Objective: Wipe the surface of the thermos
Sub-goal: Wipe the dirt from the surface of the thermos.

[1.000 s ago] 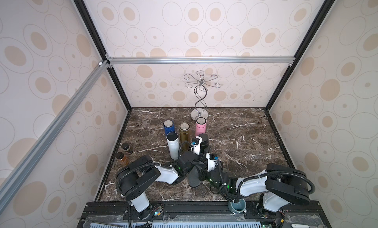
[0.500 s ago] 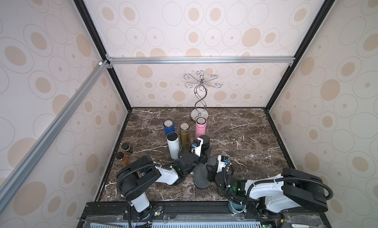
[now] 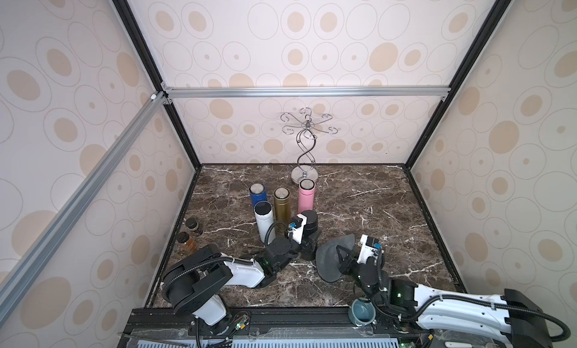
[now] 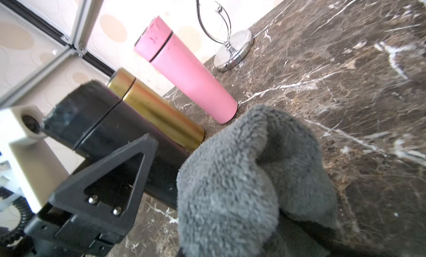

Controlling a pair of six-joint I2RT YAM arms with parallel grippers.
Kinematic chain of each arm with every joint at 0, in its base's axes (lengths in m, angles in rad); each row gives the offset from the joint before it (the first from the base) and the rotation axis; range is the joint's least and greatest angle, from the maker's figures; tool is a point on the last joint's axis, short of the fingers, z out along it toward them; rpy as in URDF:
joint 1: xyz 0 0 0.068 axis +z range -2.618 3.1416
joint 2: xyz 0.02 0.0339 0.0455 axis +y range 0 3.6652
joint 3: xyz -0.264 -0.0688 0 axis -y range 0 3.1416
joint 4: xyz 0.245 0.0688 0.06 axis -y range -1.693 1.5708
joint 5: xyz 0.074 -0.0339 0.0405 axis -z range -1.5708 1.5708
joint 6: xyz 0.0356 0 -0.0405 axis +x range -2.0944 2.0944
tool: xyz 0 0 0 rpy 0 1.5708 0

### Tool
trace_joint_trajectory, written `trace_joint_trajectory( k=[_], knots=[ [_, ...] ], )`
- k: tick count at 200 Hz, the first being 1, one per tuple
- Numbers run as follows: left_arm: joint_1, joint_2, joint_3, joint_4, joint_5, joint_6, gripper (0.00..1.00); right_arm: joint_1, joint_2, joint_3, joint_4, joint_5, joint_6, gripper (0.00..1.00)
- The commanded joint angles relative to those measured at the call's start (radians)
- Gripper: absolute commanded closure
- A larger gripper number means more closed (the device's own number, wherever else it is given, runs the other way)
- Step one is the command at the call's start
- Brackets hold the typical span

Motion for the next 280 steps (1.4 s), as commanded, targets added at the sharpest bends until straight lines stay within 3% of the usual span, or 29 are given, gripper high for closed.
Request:
trace_joint_trajectory(
  k=[1,37,68,95,128,160,193,234,280],
  knots=[
    [-0.005,-0.067,0.018,0.053,0.018,-0.022,1.0,-0.058,-0.139,-0.043,-0.124,-0.061,-0.015,1.0],
    [-0.003,-0.162,0.045,-0.017,0.031,-0.032,1.0,-0.148,-0.312,-0.049,-0.21,-0.176,-0.046,1.0],
    [0.006,-0.249,0.059,-0.05,0.052,-0.062,1.0,-0.275,-0.307,-0.058,-0.138,-0.358,-0.004,1.0],
    [0.013,-0.305,0.083,-0.089,0.069,-0.083,1.0,-0.386,-0.168,-0.048,0.024,-0.533,0.054,1.0],
    [0.027,-0.344,0.086,-0.095,0.077,-0.107,1.0,-0.506,0.11,-0.069,0.427,-0.752,0.194,1.0],
    [0.045,-0.361,0.075,-0.062,0.076,-0.133,1.0,-0.557,0.365,-0.064,0.785,-0.868,0.327,1.0],
    [0.059,-0.339,0.087,-0.026,0.088,-0.156,1.0,-0.557,0.556,-0.024,1.015,-0.927,0.422,1.0],
    [0.065,-0.283,0.101,0.054,0.099,-0.162,1.0,-0.555,0.705,0.033,1.127,-0.98,0.483,1.0],
    [0.068,-0.251,0.102,0.106,0.076,-0.148,1.0,-0.555,0.707,0.058,1.125,-0.98,0.512,1.0]
  ],
)
